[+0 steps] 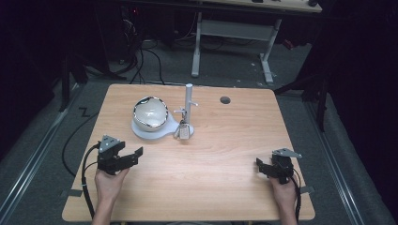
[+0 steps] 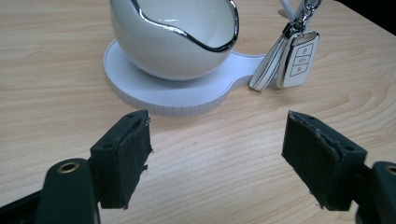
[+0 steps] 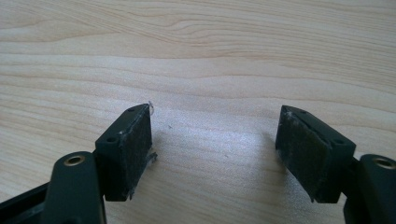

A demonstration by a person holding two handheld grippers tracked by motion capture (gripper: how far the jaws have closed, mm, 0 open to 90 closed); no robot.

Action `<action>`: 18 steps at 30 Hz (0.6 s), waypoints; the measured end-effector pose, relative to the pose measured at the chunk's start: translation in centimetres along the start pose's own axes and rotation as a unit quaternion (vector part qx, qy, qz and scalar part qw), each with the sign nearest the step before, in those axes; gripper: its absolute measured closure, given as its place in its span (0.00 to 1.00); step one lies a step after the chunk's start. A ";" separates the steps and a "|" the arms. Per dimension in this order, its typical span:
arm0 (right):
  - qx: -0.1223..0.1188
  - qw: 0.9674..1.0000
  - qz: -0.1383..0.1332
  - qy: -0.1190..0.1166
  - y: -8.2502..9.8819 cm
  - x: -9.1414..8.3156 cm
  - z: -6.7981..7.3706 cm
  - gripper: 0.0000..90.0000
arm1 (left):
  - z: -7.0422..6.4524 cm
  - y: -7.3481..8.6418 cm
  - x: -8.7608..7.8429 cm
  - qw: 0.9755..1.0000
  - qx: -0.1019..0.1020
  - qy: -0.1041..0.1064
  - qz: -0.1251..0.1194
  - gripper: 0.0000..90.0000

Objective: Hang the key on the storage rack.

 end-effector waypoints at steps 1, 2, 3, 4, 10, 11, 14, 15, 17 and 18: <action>0.000 1.000 0.000 0.000 0.0 0.0 0.0 0.30 | 0.0 0.2 0.0 1.000 -0.002 0.000 0.000 0.27; 0.000 1.000 0.000 0.000 0.0 0.0 0.0 0.30 | 0.0 0.2 0.0 1.000 -0.002 0.000 0.000 0.27; 0.000 1.000 0.000 0.000 0.0 0.0 0.0 0.30 | 0.1 0.5 0.1 1.000 -0.004 -0.001 0.000 0.26; 0.000 1.000 0.000 0.000 0.0 0.0 0.0 0.30 | 0.1 0.5 0.1 1.000 -0.004 -0.001 0.000 0.26; 0.000 1.000 0.000 0.000 0.0 0.0 0.0 0.30 | 0.6 1.3 0.5 1.000 -0.002 -0.012 0.006 0.26; 0.000 1.000 0.000 0.000 0.0 0.0 0.0 0.30 | 0.6 1.3 0.6 1.000 -0.002 -0.012 0.006 0.26; 0.000 1.000 0.000 0.000 0.0 0.0 0.0 0.30 | 0.7 1.6 0.8 1.000 -0.002 -0.014 0.009 0.26; 0.000 1.000 0.000 0.001 0.0 0.0 0.0 0.30 | 0.8 1.6 0.9 1.000 -0.002 -0.014 0.009 0.26; 0.000 1.000 0.000 0.001 0.0 0.0 0.0 0.30 | 0.8 1.7 1.0 1.000 -0.002 -0.015 0.011 0.26; 0.000 1.000 0.000 0.000 0.0 0.0 0.0 0.30 | 0.9 1.8 1.1 1.000 -0.002 -0.016 0.012 0.26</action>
Point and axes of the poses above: each handheld gripper's, and its own axes: x roughly forward along the jaws, y roughly out of its underside, z roughly to its left, the point moved 9 cm from there along x, roughly forward along the jaws, and after that the axes turned 5 degrees about -x, right-handed, at the moved point
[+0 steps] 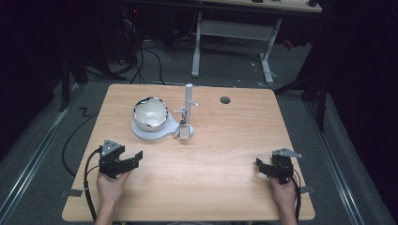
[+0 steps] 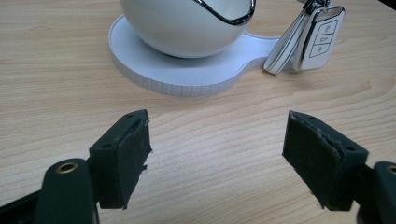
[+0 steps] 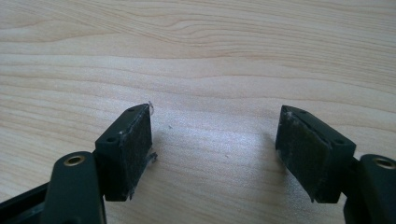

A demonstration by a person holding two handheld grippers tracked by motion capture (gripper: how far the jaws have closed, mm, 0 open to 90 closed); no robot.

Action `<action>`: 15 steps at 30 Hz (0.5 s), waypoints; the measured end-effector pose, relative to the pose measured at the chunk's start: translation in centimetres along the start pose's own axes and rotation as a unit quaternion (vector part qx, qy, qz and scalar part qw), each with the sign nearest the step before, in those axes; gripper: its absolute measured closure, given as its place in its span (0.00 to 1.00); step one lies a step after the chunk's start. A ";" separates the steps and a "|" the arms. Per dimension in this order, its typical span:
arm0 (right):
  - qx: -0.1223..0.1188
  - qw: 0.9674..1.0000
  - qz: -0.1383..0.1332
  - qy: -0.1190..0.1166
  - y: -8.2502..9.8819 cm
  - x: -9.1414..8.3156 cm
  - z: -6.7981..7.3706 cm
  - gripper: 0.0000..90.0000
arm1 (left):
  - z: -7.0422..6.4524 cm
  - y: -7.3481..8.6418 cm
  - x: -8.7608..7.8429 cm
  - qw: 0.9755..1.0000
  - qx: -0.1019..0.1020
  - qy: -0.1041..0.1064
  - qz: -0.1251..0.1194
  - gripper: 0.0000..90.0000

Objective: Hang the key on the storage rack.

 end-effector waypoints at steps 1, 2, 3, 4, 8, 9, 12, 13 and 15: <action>0.000 1.000 0.000 0.000 0.0 0.0 0.0 0.30 | 0.0 0.0 0.0 1.000 0.000 0.000 0.000 0.26; 0.000 1.000 0.000 0.000 0.0 0.0 0.0 0.30 | 0.0 0.0 0.1 1.000 -0.001 0.000 0.000 0.26; 0.000 1.000 0.000 0.000 0.0 0.0 0.0 0.30 | 0.0 0.1 0.2 1.000 -0.002 -0.001 0.001 0.26; 0.000 1.000 0.000 0.000 0.0 0.0 0.0 0.30 | 0.0 0.1 0.2 1.000 -0.002 -0.001 0.001 0.26; 0.000 1.000 0.000 0.000 0.0 0.0 0.0 0.30 | 0.1 0.7 0.5 1.000 -0.004 -0.010 0.012 0.24; 0.000 1.000 0.000 0.000 0.0 0.0 0.0 0.30 | 0.1 0.7 0.5 1.000 -0.004 -0.010 0.012 0.24; 0.000 1.000 0.000 0.000 0.0 0.0 0.0 0.30 | 0.1 1.0 0.7 1.000 -0.004 -0.011 0.014 0.24; 0.000 1.000 0.000 0.000 0.0 0.0 0.0 0.30 | 0.0 1.1 0.7 1.000 -0.005 -0.011 0.014 0.24; 0.000 1.000 0.000 0.000 0.0 0.0 0.0 0.30 | 0.0 1.3 0.9 1.000 -0.006 -0.013 0.015 0.24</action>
Point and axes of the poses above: each handheld gripper's, and its own axes: x roughly forward along the jaws, y roughly out of its underside, z roughly to its left, the point moved 9 cm from there along x, roughly forward along the jaws, and after that the axes turned 5 degrees about -x, right-handed, at the moved point
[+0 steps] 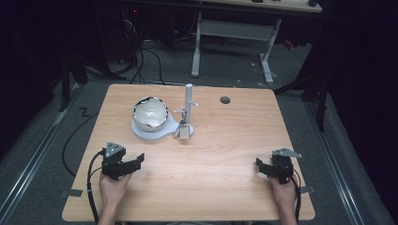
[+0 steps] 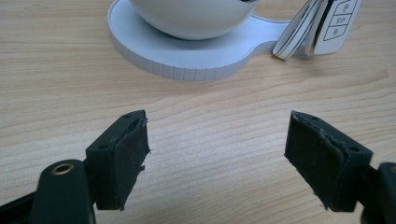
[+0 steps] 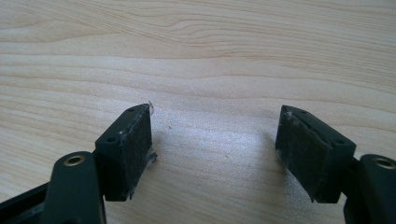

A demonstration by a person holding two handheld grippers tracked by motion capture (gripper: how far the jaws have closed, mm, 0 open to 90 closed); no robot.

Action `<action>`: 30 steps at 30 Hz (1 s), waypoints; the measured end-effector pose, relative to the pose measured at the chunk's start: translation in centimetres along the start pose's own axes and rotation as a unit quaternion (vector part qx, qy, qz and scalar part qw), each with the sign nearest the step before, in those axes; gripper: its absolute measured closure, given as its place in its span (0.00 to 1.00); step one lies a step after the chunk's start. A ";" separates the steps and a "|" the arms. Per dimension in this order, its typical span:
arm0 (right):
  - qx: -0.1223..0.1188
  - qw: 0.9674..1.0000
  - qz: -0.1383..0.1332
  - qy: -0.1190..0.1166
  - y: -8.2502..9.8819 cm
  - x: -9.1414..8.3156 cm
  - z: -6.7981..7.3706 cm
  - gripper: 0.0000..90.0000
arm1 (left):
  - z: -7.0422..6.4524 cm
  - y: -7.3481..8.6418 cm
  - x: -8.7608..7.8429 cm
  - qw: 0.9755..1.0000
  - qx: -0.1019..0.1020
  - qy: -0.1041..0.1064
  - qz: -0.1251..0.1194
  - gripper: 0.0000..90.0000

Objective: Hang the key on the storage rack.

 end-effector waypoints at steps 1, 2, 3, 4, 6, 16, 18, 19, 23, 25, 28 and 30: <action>0.000 1.000 0.000 0.000 0.0 0.0 0.0 0.30 | 0.0 0.0 0.0 1.000 0.000 0.000 0.000 0.24; 0.000 1.000 0.000 0.000 0.0 0.0 0.0 0.30 | 0.0 0.1 0.1 1.000 0.001 -0.001 0.003 0.24; 0.000 1.000 0.000 0.000 0.0 0.0 0.0 0.30 | 0.1 0.2 0.3 1.000 0.002 -0.007 0.004 0.24; 0.000 1.000 0.000 0.000 0.0 0.0 0.0 0.30 | 0.1 0.3 0.4 1.000 0.002 -0.011 0.003 0.24; 0.000 1.000 0.000 0.000 0.0 0.0 0.0 0.30 | 0.2 0.4 0.5 1.000 0.002 -0.012 0.004 0.23; 0.000 1.000 0.000 0.000 0.0 0.0 0.0 0.30 | 0.0 0.9 1.5 1.000 0.001 -0.017 0.009 0.22; 0.000 1.000 0.000 0.000 0.0 0.0 0.0 0.30 | -0.1 1.1 1.8 1.000 0.006 -0.018 0.012 0.21; 0.000 1.000 0.000 0.000 0.0 0.0 0.0 0.30 | -0.1 1.1 1.8 1.000 0.006 -0.018 0.012 0.21; 0.000 1.000 0.000 0.000 0.0 0.0 0.0 0.30 | -0.2 1.6 2.2 1.000 0.013 -0.021 0.019 0.20; 0.000 1.000 0.000 0.000 0.0 0.0 0.0 0.30 | -0.2 1.7 2.4 0.999 0.017 -0.024 0.021 0.19; 0.000 1.000 0.000 0.000 0.0 0.0 0.0 0.30 | -0.2 2.0 2.6 0.999 0.017 -0.027 0.025 0.18; 0.000 1.000 0.000 0.000 0.0 0.0 0.0 0.30 | -0.2 2.1 2.7 0.999 0.022 -0.031 0.028 0.18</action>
Point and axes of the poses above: each handheld gripper's, and its own axes: x roughly forward along the jaws, y roughly out of its underside, z roughly to its left, the point moved 9 cm from there along x, roughly forward along the jaws, and after that the axes turned 5 degrees about -x, right-handed, at the moved point
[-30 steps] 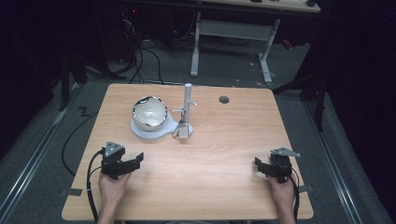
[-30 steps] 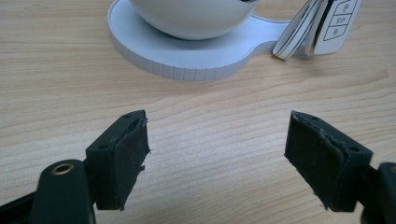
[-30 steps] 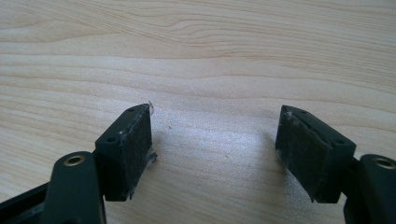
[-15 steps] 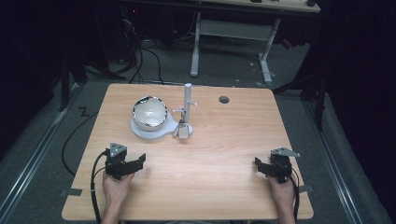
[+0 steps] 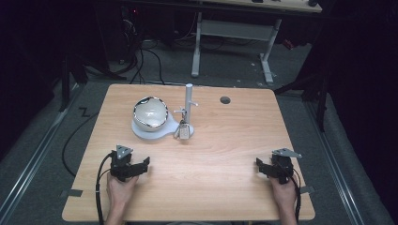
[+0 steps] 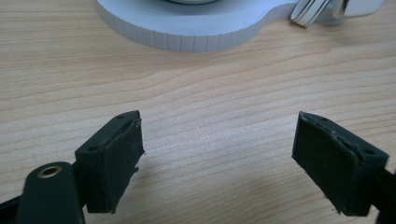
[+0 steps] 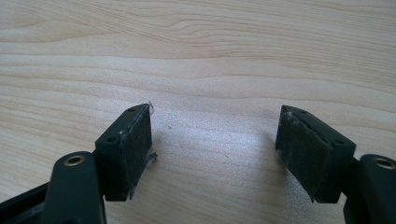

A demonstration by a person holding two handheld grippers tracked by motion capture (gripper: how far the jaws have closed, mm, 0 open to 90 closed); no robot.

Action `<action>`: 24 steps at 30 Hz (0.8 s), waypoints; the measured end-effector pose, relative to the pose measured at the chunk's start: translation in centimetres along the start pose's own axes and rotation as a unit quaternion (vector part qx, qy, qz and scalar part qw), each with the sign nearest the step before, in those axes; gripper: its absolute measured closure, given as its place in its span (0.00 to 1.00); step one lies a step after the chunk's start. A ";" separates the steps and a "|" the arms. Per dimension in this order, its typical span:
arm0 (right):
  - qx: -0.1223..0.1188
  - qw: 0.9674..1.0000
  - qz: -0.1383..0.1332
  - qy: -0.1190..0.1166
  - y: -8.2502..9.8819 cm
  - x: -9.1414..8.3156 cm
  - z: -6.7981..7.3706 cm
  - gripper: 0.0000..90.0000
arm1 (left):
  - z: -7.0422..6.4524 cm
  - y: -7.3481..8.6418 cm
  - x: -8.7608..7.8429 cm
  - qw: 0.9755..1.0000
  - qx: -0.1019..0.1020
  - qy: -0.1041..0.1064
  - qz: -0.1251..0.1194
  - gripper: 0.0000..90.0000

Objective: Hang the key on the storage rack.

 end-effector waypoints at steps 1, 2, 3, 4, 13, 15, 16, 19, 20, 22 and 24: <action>0.000 1.000 0.000 0.000 0.0 0.0 0.0 0.30 | -0.1 0.0 0.1 1.000 0.003 -0.001 0.000 0.18; 0.000 1.000 0.000 0.000 0.0 0.0 0.0 0.30 | -0.1 0.0 0.1 1.000 0.004 -0.002 0.000 0.18; 0.000 1.000 0.000 0.000 0.0 0.0 0.0 0.30 | -0.2 0.0 0.2 1.000 0.008 -0.004 0.000 0.18; 0.000 1.000 0.000 0.000 0.0 0.0 0.0 0.30 | -0.2 0.1 0.3 1.000 0.010 -0.006 0.000 0.18; 0.000 1.000 0.000 0.000 0.0 0.0 0.0 0.30 | -0.6 0.3 0.7 1.000 0.019 -0.007 0.007 0.17; 0.000 1.000 0.000 0.000 0.0 0.0 0.0 0.30 | -0.6 0.4 0.8 1.000 0.021 -0.009 0.011 0.17; 0.000 1.000 0.000 0.000 0.0 0.0 0.0 0.30 | -0.6 0.4 0.8 1.000 0.021 -0.009 0.011 0.17; 0.000 1.000 0.000 0.000 0.0 0.0 0.0 0.30 | -0.7 0.4 0.8 1.000 0.021 -0.008 0.010 0.17; 0.000 1.000 0.000 0.000 0.0 0.0 0.0 0.30 | -0.7 0.4 0.8 1.000 0.022 -0.008 0.011 0.17; 0.000 1.000 0.000 0.000 0.0 0.0 0.0 0.30 | -0.7 0.5 0.9 1.000 0.024 -0.009 0.013 0.17; 0.000 1.000 0.000 0.000 0.0 0.0 0.0 0.30 | -0.7 0.5 0.9 1.000 0.023 -0.011 0.017 0.17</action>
Point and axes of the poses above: each handheld gripper's, and its own axes: x roughly forward along the jaws, y roughly out of its underside, z roughly to its left, the point moved 9 cm from there along x, roughly forward along the jaws, and after that the axes turned 5 degrees about -x, right-handed, at the moved point
